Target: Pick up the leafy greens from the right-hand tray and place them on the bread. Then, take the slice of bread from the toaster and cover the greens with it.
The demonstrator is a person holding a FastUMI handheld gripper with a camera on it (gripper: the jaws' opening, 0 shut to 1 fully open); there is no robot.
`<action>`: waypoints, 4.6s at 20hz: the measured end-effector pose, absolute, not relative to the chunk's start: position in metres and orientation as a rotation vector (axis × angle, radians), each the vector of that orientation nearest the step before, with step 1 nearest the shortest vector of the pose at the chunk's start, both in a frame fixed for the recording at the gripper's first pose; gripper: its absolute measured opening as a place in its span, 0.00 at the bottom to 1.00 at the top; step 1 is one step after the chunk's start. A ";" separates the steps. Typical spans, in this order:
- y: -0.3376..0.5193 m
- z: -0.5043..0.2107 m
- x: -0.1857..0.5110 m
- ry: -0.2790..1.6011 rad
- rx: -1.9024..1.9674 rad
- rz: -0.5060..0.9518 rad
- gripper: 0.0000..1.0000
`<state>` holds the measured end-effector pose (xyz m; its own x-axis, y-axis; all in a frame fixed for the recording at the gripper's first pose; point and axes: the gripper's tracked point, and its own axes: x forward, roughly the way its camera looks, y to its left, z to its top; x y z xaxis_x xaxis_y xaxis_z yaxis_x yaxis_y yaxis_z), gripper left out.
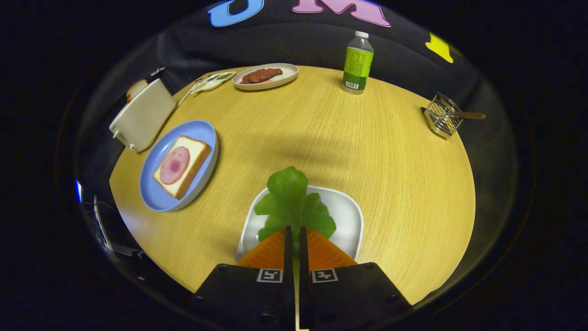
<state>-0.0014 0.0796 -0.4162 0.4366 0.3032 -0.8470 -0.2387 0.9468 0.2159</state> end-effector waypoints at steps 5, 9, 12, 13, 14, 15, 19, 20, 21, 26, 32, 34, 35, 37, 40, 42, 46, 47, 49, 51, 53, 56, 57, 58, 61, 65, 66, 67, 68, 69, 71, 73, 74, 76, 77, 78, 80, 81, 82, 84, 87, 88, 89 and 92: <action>0.125 -0.348 0.012 0.992 0.113 0.403 0.08; 0.191 -0.313 0.024 0.972 0.159 0.493 0.08; 0.234 -0.303 0.030 0.976 0.146 0.537 0.08; 0.246 -0.301 0.033 0.976 0.147 0.547 0.08; 0.257 -0.300 0.035 0.978 0.143 0.554 0.08; 0.265 -0.299 0.036 0.978 0.137 0.558 0.08; 0.281 -0.296 0.049 0.963 0.121 0.535 0.31; 0.282 -0.294 0.052 0.947 0.119 0.529 0.54; 0.283 -0.293 0.054 0.941 0.117 0.526 0.77; 0.284 -0.281 0.061 0.910 0.098 0.506 0.73; 0.327 -0.208 0.087 0.773 0.126 0.551 0.73; 0.355 -0.180 0.098 0.722 0.132 0.584 0.73; 0.371 -0.167 0.104 0.703 0.142 0.602 0.72; 0.401 -0.150 0.115 0.686 0.153 0.628 0.73; 0.445 -0.144 0.137 0.683 0.154 0.625 0.73; 0.475 -0.153 0.147 0.708 0.140 0.628 0.73; 0.524 -0.180 0.168 0.760 0.102 0.619 0.73; 0.534 -0.186 0.171 0.777 0.098 0.612 0.73; 0.548 -0.201 0.178 0.809 0.079 0.592 0.73; 0.555 -0.210 0.187 0.833 0.070 0.558 0.73; 0.560 -0.218 0.196 0.850 0.077 0.522 0.69; 0.558 -0.226 0.204 0.869 0.042 0.474 0.59; 0.558 -0.224 0.209 0.876 0.053 0.471 0.47; 0.566 -0.229 0.206 0.895 0.071 0.469 0.34; 0.565 -0.221 0.202 0.892 0.076 0.483 0.17; 0.562 -0.192 0.196 0.843 0.116 0.514 0.17; 0.558 -0.181 0.194 0.827 0.136 0.521 0.17; 0.553 -0.169 0.195 0.807 0.159 0.523 0.17; 0.546 -0.157 0.196 0.785 0.181 0.521 0.17; 0.538 -0.143 0.196 0.764 0.205 0.524 0.17; 0.519 -0.120 0.194 0.726 0.243 0.525 0.17; 0.489 -0.102 0.189 0.682 0.256 0.502 0.17; 0.474 -0.098 0.186 0.666 0.252 0.487 0.17; 0.443 -0.099 0.178 0.652 0.246 0.447 0.17; 0.428 -0.103 0.173 0.650 0.243 0.420 0.17; 0.411 -0.108 0.168 0.646 0.235 0.392 0.17; 0.381 -0.127 0.155 0.655 0.216 0.330 0.17; 0.369 -0.140 0.147 0.672 0.217 0.305 0.17; 0.358 -0.154 0.138 0.691 0.222 0.280 0.17; 0.338 -0.181 0.122 0.732 0.229 0.238 0.17; 0.318 -0.218 0.104 0.776 0.235 0.177 0.17; 0.314 -0.228 0.098 0.785 0.248 0.162 0.17; 0.313 -0.236 0.095 0.792 0.265 0.146 0.17; 0.315 -0.263 0.091 0.804 0.318 0.120 0.17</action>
